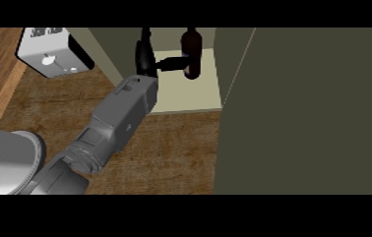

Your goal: Pick up the wine, place it into the cabinet and close the cabinet

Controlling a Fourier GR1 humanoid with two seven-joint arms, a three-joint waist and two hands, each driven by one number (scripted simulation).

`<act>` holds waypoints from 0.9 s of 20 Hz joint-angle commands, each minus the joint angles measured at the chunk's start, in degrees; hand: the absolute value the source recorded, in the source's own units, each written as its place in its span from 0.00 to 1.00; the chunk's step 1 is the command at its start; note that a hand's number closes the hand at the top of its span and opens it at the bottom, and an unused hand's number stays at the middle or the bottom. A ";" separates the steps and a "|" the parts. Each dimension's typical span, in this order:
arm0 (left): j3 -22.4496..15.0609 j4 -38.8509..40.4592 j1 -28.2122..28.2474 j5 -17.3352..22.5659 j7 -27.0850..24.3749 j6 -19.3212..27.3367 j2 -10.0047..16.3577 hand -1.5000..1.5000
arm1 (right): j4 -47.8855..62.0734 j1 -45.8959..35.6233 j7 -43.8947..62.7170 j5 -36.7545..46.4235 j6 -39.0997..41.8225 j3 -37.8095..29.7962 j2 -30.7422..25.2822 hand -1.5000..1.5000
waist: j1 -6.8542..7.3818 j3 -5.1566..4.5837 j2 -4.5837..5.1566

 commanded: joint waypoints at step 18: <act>1.62 -19.20 8.43 -0.79 -2.63 -11.45 2.07 0.00 | -13.22 5.69 6.72 -1.92 -2.96 2.57 0.54 0.00 | 3.83 -0.09 -1.63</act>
